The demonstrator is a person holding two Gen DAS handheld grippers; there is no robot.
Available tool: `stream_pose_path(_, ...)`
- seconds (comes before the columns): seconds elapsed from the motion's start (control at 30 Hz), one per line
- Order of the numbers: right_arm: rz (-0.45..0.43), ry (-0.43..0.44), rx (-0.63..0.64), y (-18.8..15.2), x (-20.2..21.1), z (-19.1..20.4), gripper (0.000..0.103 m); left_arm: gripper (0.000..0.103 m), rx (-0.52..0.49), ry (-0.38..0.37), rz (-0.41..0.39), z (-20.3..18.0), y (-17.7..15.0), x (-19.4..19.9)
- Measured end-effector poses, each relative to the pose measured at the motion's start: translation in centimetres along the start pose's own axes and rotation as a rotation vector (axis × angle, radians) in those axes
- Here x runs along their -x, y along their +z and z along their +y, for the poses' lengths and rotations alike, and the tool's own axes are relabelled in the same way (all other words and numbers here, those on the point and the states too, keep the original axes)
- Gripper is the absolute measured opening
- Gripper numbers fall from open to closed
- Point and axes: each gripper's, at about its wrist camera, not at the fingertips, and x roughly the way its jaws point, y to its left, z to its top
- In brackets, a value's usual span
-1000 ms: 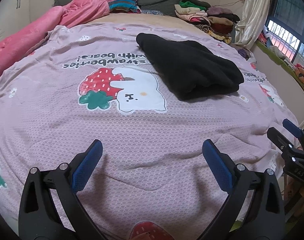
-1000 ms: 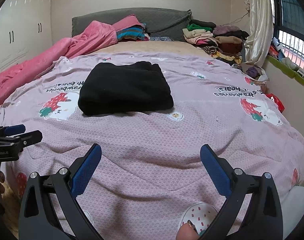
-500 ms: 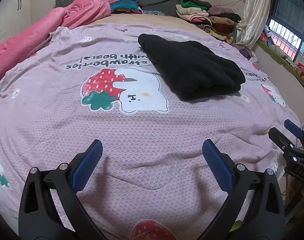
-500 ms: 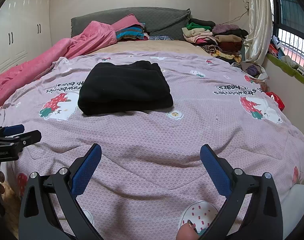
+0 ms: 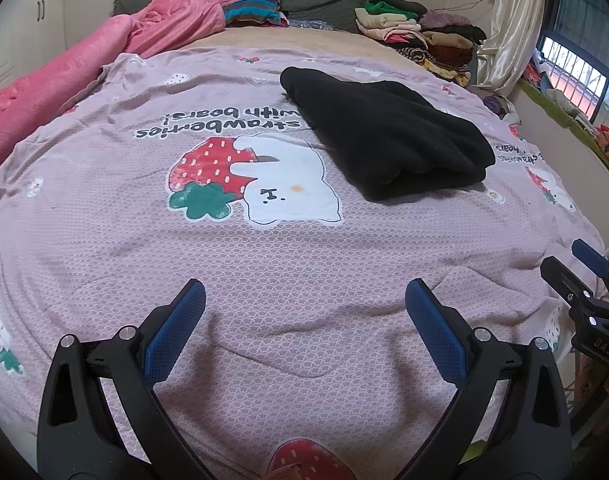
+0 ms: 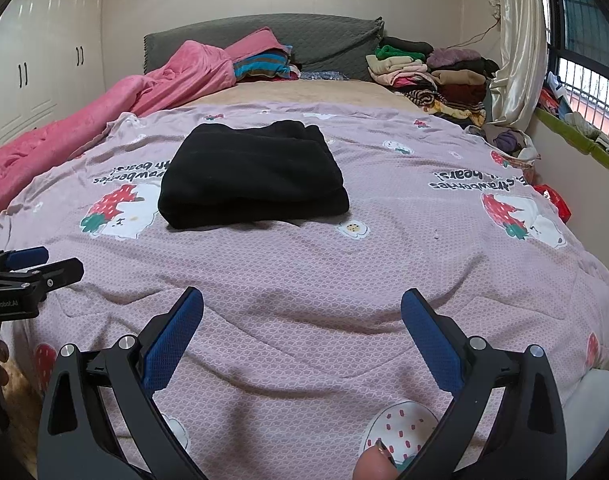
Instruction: Fold small clothes
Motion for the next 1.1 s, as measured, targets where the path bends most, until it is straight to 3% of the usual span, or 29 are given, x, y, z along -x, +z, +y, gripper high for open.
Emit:
stream_pose_path(0.9,-0.009,-0.036,-0.014,0.0,0.5,-0.3,0.099,0.094,0.010,0.011,0.007,0.3,-0.1,0.1)
stream_pose_path(1.03,-0.021,-0.099,-0.093,-0.2,1.1,-2.2,0.099,0.094,0.058,-0.003,0.029,1.2,-0.2,-0.1)
stream_pose_path(1.1,-0.030,-0.173,-0.182,-0.3,2.0,-5.1,0.099,0.094,0.094,0.035,0.027,2.7,0.0,0.2)
